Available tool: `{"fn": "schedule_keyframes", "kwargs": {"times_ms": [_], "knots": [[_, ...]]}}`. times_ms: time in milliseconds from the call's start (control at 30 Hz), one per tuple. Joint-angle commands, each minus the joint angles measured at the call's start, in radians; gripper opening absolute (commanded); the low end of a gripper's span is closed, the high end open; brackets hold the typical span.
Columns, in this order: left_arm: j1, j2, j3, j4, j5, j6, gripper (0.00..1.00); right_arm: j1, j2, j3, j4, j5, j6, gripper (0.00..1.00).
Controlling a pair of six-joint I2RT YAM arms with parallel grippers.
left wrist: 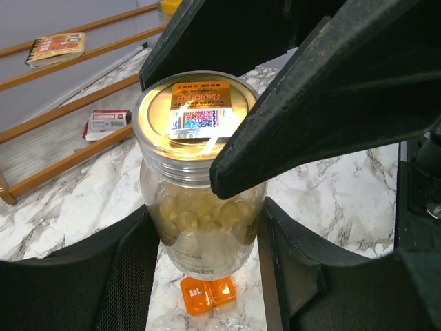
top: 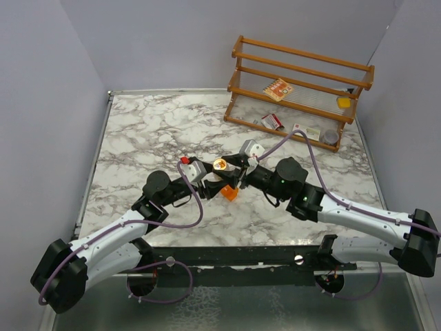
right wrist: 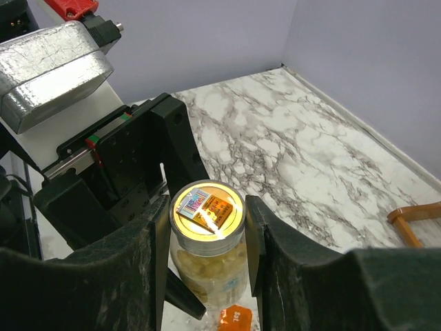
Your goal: Sort the pills into containers
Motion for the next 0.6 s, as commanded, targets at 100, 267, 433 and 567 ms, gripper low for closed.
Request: {"fn": "schedule_keyframes", "kwargs": {"times_ms": [100,267,433,567], "knots": [[-0.005,-0.009,0.007,0.02,0.127,-0.002,0.0,0.002,-0.057,0.033,-0.075,-0.047,-0.021,0.01],[-0.005,-0.01,0.016,0.015,0.183,-0.011,0.0,0.002,-0.094,0.012,-0.085,-0.056,-0.022,0.01],[-0.005,-0.006,0.018,0.011,0.236,-0.023,0.0,0.002,-0.11,0.01,-0.122,-0.067,-0.026,0.01],[-0.005,-0.014,0.016,0.011,0.247,-0.032,0.0,0.002,-0.113,0.003,-0.131,-0.07,-0.017,0.01]]}}
